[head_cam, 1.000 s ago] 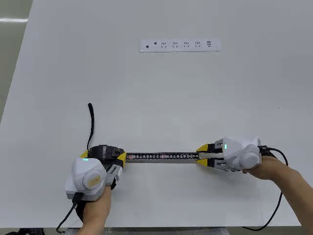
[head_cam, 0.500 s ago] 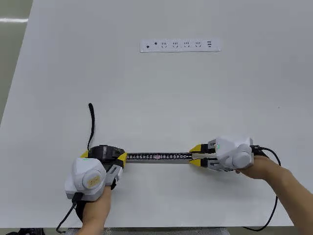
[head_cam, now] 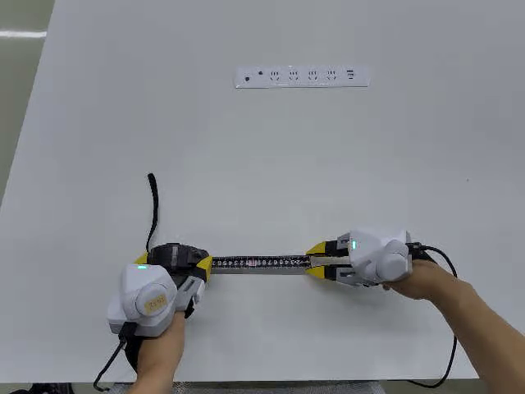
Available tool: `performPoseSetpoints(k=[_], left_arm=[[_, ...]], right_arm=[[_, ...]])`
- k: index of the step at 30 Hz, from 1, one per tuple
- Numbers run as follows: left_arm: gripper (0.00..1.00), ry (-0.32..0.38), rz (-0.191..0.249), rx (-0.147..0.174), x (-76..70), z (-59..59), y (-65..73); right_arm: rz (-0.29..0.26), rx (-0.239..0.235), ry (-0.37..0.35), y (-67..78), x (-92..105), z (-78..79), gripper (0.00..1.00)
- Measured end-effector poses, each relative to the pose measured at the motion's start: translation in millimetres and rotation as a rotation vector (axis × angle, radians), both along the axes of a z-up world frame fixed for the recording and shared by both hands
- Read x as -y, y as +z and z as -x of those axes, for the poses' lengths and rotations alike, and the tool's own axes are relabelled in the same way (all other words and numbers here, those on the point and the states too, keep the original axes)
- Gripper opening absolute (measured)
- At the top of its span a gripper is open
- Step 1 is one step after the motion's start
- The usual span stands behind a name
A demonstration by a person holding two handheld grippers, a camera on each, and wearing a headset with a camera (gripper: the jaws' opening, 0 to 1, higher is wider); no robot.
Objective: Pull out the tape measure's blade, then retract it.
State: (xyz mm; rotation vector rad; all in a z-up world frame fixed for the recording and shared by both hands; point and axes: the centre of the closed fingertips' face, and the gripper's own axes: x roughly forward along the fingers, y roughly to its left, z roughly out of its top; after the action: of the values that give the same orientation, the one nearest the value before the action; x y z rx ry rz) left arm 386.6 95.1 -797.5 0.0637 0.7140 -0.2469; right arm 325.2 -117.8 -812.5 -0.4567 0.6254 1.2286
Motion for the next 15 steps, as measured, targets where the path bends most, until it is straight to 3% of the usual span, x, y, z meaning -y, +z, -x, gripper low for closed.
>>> performPoseSetpoints(k=[15], left_arm=[[0.62, -0.001, 0.003, -0.004, 0.1, -0.1, 0.0]], right_arm=[[-0.015, 0.003, 0.004, -2.1, -21.1, -4.3, 0.12]])
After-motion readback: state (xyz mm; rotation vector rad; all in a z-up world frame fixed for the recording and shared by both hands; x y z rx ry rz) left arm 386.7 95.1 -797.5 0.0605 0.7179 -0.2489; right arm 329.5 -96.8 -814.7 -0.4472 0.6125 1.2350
